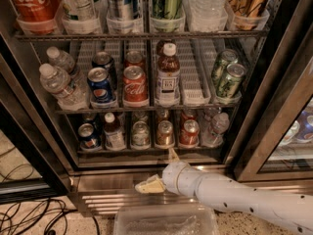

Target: Pick 7up can from bottom shelf of fridge

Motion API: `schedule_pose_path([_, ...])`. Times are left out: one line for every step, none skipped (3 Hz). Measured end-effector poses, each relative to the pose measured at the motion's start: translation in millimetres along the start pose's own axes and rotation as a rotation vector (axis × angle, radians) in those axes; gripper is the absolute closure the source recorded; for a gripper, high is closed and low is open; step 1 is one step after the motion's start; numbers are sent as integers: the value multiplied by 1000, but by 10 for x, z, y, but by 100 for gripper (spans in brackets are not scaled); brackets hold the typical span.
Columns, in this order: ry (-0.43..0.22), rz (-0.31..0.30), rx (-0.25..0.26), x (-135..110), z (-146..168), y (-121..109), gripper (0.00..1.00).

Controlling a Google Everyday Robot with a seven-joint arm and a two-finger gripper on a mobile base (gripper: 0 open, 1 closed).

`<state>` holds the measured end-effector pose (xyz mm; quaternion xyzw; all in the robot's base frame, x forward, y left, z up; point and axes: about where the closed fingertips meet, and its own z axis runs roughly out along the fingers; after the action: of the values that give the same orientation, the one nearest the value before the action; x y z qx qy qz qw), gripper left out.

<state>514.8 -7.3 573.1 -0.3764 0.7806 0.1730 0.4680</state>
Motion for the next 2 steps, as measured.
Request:
schedule_pose_path([-66, 29, 54, -102, 142, 133, 0])
schedule_pose_path([-126, 62, 91, -157, 255, 398, 0])
